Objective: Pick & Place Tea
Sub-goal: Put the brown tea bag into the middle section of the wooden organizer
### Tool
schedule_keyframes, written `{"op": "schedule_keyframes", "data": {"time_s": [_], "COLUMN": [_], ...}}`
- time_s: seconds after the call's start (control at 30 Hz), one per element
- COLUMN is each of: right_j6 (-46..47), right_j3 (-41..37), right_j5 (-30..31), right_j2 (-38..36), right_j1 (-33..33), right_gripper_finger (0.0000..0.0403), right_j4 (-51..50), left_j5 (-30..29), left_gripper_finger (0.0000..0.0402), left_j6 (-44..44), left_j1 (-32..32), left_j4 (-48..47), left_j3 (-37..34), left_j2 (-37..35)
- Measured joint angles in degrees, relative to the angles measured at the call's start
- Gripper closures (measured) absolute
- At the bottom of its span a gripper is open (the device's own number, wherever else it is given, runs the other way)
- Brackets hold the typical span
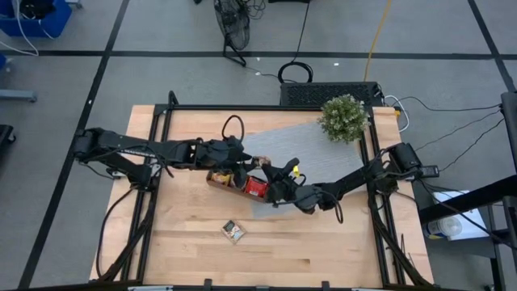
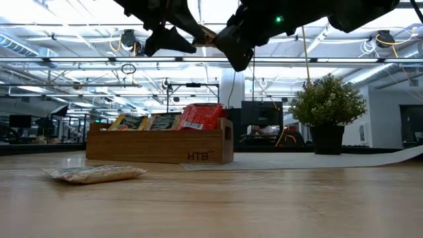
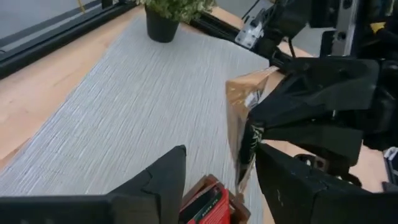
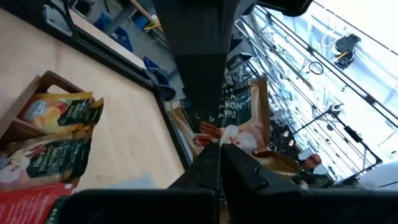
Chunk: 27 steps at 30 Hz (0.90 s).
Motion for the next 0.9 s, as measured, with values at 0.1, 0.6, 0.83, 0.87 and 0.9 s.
{"op": "schedule_keyframes", "data": {"time_s": [0.1, 0.6, 0.83, 0.87, 0.9], "right_j6": [0.39, 13.35, 33.04, 34.63, 36.13], "right_j3": [0.00, 0.17, 0.09, 0.07, 0.07], "right_j5": [-0.23, -3.59, -4.81, -6.33, -8.32], "right_j2": [0.00, -0.04, -0.05, -0.07, -0.07], "right_j1": [0.02, 0.03, 2.10, 2.49, 2.89], "right_gripper_finger": [0.0403, 0.0399, 0.0388, 0.0388, 0.0388], "right_j4": [0.20, -4.08, -19.85, -21.74, -23.41], "left_j5": [0.06, 0.79, -2.39, -2.68, -2.75], "left_gripper_finger": [0.0209, 0.0397, 0.0398, 0.0398, 0.0398], "left_j6": [0.53, 11.65, 24.42, 26.42, 28.45], "left_j1": [-0.02, -0.27, -4.02, -4.91, -5.82], "left_j4": [0.17, -2.82, -19.15, -21.16, -22.23], "left_j3": [0.00, 0.00, 0.02, 0.00, 0.00], "left_j2": [-0.12, -1.05, -5.19, -5.43, -5.48]}}
